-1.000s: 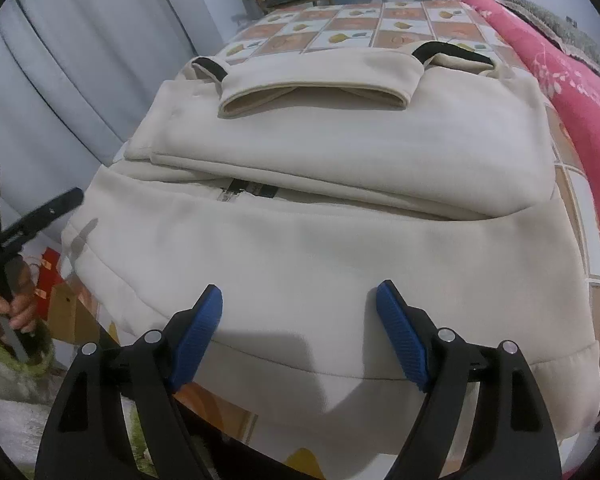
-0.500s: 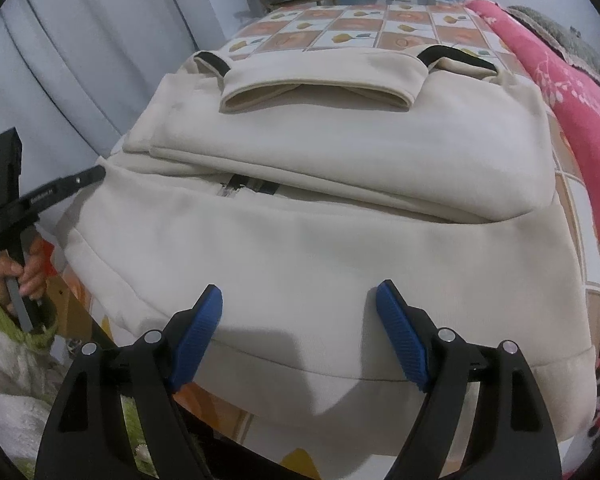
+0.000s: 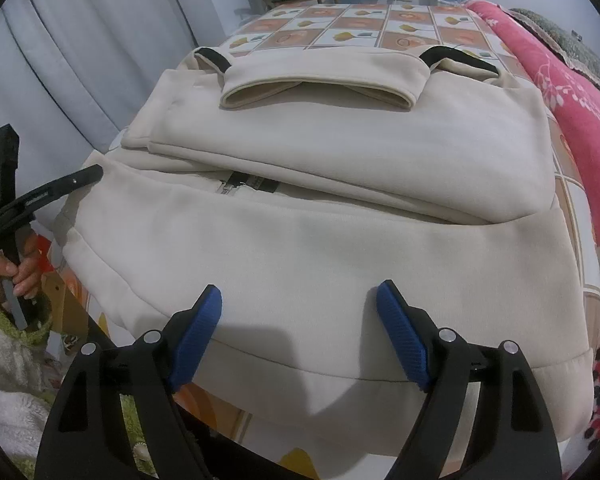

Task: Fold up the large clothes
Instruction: 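Release the collar and move both tools to the jacket's side edge, then grasp the jacket side edge with both tools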

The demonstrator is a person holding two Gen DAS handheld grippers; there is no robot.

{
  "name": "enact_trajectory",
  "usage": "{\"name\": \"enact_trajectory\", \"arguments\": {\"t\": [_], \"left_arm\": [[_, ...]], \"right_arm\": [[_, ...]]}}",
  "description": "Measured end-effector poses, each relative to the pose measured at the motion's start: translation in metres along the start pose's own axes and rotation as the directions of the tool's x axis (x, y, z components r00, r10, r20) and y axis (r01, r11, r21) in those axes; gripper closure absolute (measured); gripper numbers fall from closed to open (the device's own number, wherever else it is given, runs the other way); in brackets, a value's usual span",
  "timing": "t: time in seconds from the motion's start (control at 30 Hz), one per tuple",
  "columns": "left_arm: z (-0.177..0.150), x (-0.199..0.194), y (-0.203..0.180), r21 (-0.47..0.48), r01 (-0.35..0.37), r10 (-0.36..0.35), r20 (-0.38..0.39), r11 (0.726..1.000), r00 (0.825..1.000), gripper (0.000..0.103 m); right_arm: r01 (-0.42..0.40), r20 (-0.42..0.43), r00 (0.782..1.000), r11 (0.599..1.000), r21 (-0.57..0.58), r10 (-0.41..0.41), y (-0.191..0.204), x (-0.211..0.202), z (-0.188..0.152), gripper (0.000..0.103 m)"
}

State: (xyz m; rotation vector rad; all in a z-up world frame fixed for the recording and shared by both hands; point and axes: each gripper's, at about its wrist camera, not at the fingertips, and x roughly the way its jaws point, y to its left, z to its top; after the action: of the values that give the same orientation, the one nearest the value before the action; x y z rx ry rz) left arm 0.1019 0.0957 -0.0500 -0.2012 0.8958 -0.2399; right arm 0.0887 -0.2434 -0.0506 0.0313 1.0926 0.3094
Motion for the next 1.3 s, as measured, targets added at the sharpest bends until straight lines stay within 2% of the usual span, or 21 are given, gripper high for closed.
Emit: {"name": "enact_trajectory", "arguments": {"t": [0.13, 0.23, 0.27, 0.43, 0.53, 0.63, 0.83, 1.07, 1.3], "left_arm": [[-0.004, 0.003, -0.017, 0.087, -0.1, 0.1, 0.002, 0.991, 0.995, 0.077], [-0.009, 0.007, -0.033, 0.169, -0.205, 0.206, 0.014, 0.964, 0.978, 0.077], [-0.011, 0.009, -0.041, 0.203, -0.248, 0.248, 0.026, 0.947, 0.968, 0.077], [-0.016, 0.01, -0.054, 0.27, -0.339, 0.334, 0.065, 0.901, 0.94, 0.077], [-0.017, 0.008, -0.054, 0.269, -0.346, 0.341, 0.066, 0.899, 0.938, 0.077], [-0.015, 0.008, -0.053, 0.249, -0.341, 0.338, 0.055, 0.907, 0.939, 0.077], [-0.014, 0.011, -0.055, 0.241, -0.35, 0.348, 0.05, 0.905, 0.936, 0.077], [-0.013, 0.012, -0.056, 0.243, -0.357, 0.356, 0.048, 0.902, 0.933, 0.077], [-0.013, 0.012, -0.056, 0.244, -0.355, 0.355, 0.047, 0.902, 0.934, 0.077]], "right_arm": [[0.002, 0.005, 1.0, 1.0, -0.006, -0.002, 0.0, 0.0, 0.0, 0.025], [-0.004, 0.012, 1.0, 1.0, 0.005, 0.004, -0.001, -0.002, -0.002, 0.025], [-0.011, 0.016, 1.0, 1.0, 0.015, 0.011, -0.003, -0.004, -0.003, 0.025], [-0.001, 0.076, 0.997, 0.997, 0.077, -0.005, -0.023, -0.029, -0.014, 0.025], [0.042, 0.125, 0.99, 0.99, 0.138, -0.059, -0.047, -0.051, -0.021, 0.028], [0.093, 0.164, 0.978, 0.974, 0.205, -0.128, -0.073, -0.068, -0.024, 0.034], [0.143, 0.179, 0.964, 0.951, 0.275, -0.197, -0.107, -0.07, -0.016, 0.048], [0.129, 0.142, 0.974, 0.949, 0.289, -0.176, -0.126, -0.045, -0.006, 0.061], [0.132, 0.118, 0.979, 0.953, 0.274, -0.169, -0.123, -0.046, -0.013, 0.072]]}}
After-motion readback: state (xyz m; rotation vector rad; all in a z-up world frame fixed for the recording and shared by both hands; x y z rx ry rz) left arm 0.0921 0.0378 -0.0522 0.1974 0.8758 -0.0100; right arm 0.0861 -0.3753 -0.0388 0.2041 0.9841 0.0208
